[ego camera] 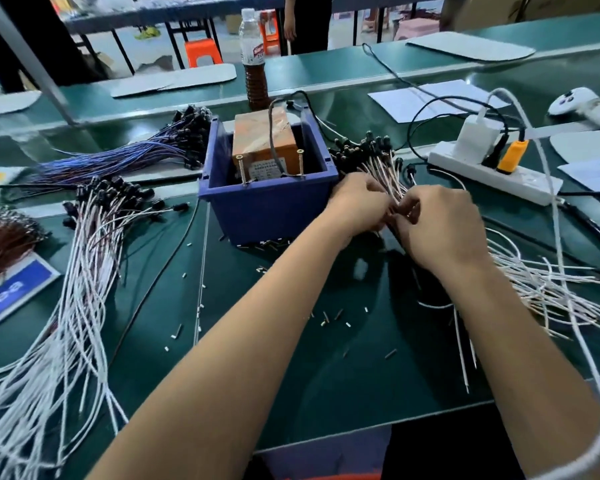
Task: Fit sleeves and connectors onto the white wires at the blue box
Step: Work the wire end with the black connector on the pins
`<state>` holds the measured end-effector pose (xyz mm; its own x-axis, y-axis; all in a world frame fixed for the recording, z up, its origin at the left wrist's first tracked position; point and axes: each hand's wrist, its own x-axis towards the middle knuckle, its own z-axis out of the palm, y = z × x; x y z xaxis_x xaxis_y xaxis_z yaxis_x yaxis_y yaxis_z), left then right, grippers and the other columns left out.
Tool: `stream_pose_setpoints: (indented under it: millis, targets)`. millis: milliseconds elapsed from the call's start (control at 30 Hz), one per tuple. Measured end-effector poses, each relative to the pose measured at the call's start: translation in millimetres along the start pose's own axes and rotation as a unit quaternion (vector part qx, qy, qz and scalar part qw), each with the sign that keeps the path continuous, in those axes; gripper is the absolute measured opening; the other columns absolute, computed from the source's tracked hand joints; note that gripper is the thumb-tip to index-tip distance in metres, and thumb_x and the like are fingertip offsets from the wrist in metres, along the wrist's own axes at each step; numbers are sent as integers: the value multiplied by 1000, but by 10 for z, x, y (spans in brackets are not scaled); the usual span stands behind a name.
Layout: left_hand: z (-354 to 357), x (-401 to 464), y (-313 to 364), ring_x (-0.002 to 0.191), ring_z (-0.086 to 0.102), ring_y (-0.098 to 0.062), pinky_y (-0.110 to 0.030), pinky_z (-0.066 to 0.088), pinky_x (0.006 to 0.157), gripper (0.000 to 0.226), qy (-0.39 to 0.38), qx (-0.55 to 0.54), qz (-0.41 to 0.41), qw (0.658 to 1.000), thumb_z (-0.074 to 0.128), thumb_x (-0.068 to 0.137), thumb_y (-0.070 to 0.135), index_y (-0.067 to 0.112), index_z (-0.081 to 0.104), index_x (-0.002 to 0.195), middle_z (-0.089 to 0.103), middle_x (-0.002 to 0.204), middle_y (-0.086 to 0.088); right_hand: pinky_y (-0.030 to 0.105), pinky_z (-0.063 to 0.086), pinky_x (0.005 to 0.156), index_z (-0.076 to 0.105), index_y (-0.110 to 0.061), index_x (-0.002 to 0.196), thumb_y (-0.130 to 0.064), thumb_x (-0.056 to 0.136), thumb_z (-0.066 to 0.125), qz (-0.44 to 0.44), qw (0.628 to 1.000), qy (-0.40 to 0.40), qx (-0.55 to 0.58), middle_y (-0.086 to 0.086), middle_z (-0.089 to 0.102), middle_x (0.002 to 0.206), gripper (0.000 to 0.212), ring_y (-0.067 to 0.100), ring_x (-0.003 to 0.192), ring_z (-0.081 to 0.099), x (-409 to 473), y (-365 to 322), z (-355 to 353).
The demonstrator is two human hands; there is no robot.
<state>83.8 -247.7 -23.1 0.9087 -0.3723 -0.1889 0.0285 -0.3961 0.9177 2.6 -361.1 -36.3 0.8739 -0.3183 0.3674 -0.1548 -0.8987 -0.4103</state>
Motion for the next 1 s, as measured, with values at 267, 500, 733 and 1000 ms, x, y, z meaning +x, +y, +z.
stream_pose_setpoints:
  millis: [267,500,733,1000]
  targets:
    - [-1370,-833,-369,56,58,-10,-21,50,50,13,-199,69,-46,976,54,104,3,8,62,113,72,84,-9,34,51,63,76,-21,85,-26,88,78,-145,979,-90,108,-1,71,74,6,24,73,67,-291,-794,259]
    - [-2437,-1035,-885,101,66,-36,-39,55,87,16,284,407,-105,861,63,91,12,10,72,104,71,110,-21,37,57,74,69,-24,93,-35,95,70,-252,937,-201,135,-2,71,84,11,26,81,67,-613,-1757,628]
    - [-2813,-974,-1356,120,49,-37,-42,40,100,38,331,539,-118,766,74,92,41,11,70,114,58,118,-23,43,58,83,69,-19,107,-28,93,65,-304,911,-265,86,10,70,103,17,39,98,66,-750,-2535,902]
    - [-2863,-1025,-1214,87,66,-40,-40,48,75,42,469,318,-18,824,53,104,38,7,76,87,71,83,-19,42,60,78,70,-18,95,-23,89,67,-248,930,-229,145,7,71,95,8,36,88,67,-653,-2673,904]
